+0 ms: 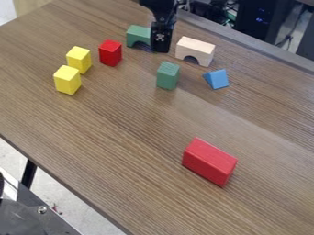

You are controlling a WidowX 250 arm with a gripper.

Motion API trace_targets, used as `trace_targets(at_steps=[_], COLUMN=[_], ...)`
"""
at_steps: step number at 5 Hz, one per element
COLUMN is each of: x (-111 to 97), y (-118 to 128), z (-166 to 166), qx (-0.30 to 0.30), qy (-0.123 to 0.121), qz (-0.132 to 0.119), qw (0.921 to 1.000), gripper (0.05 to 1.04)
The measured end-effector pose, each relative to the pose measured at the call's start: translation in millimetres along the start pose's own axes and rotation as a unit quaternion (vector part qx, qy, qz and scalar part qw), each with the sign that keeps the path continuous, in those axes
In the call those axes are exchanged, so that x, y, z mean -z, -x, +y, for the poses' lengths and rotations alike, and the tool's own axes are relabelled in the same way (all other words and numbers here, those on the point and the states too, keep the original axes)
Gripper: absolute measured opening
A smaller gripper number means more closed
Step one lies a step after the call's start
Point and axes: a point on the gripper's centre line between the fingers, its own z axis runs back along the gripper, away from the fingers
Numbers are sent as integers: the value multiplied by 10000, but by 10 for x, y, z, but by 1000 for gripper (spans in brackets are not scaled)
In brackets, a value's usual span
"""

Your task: Put the green cube on top of the green arch

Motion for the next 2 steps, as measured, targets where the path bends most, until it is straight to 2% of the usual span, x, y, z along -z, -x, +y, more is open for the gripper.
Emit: trace_targets(at_steps=[2], x=[178], y=[2], z=[90], qx=[38], qy=[-291], qz=[-57], qw=[9996], gripper=[999])
